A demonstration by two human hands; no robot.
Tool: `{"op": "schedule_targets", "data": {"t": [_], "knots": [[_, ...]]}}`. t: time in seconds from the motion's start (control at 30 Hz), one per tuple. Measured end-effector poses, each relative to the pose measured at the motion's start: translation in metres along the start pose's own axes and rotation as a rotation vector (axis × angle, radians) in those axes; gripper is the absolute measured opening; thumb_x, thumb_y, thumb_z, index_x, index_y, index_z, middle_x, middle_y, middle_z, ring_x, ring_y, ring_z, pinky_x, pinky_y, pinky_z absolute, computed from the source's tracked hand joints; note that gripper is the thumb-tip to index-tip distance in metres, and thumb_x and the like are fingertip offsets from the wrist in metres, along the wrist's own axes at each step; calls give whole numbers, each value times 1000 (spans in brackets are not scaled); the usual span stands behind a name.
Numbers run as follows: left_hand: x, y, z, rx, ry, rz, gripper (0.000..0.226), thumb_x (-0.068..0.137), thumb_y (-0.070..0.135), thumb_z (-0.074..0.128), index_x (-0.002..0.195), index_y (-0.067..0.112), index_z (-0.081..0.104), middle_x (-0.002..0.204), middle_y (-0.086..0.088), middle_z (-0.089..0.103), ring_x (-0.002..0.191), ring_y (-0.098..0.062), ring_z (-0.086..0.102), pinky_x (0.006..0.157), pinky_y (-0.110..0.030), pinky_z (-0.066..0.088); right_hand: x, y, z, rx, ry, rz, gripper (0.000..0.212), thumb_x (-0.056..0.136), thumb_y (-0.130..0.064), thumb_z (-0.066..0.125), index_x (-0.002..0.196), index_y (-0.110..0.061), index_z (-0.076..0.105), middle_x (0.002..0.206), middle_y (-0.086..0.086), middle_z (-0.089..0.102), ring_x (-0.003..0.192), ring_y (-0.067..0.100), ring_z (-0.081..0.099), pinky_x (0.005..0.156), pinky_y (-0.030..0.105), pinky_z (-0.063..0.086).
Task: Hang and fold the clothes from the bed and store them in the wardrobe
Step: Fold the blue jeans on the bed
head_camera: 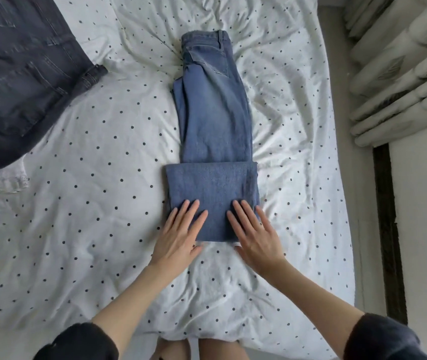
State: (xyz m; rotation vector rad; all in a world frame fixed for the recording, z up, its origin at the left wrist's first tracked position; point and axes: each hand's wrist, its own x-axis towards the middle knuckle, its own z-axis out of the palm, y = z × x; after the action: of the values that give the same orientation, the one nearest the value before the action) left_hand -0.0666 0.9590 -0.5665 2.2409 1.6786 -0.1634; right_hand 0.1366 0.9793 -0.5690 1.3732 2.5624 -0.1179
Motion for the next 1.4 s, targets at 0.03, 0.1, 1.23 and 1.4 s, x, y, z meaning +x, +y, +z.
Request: {"op": "schedule_targets", "data": {"t": [0.03, 0.1, 1.23, 1.4], "knots": [[5, 0, 3, 43, -29, -7, 90, 51, 31, 90, 131, 9, 55, 139, -17, 49, 126, -35, 48, 101, -52, 41, 3, 1, 7, -33, 36, -11, 63, 70, -33, 75, 129, -15, 58, 137, 8, 52, 127, 22, 49, 104, 41, 42], [13, -2, 4, 115, -42, -28, 95, 52, 26, 90, 136, 13, 49, 143, -14, 44, 130, -33, 45, 104, -50, 39, 9, 2, 14, -81, 114, -34, 47, 84, -16, 51, 131, -16, 56, 138, 8, 51, 128, 22, 49, 106, 40, 40], [-59, 10, -165, -32, -463, 204, 24, 63, 8, 48, 49, 15, 29, 46, 3, 28, 42, -12, 29, 45, -26, 25, -69, -23, -162, 328, -255, 33, 19, 77, -17, 50, 92, -14, 62, 88, 9, 66, 72, 28, 48, 65, 26, 31], [-41, 3, -178, -146, -551, 116, 26, 68, 11, 54, 53, 16, 33, 49, 3, 36, 41, -9, 33, 40, -22, 26, -48, -11, -175, 422, -353, 68, 19, 77, -18, 55, 92, -12, 63, 87, 10, 66, 73, 25, 51, 68, 28, 40]]}}
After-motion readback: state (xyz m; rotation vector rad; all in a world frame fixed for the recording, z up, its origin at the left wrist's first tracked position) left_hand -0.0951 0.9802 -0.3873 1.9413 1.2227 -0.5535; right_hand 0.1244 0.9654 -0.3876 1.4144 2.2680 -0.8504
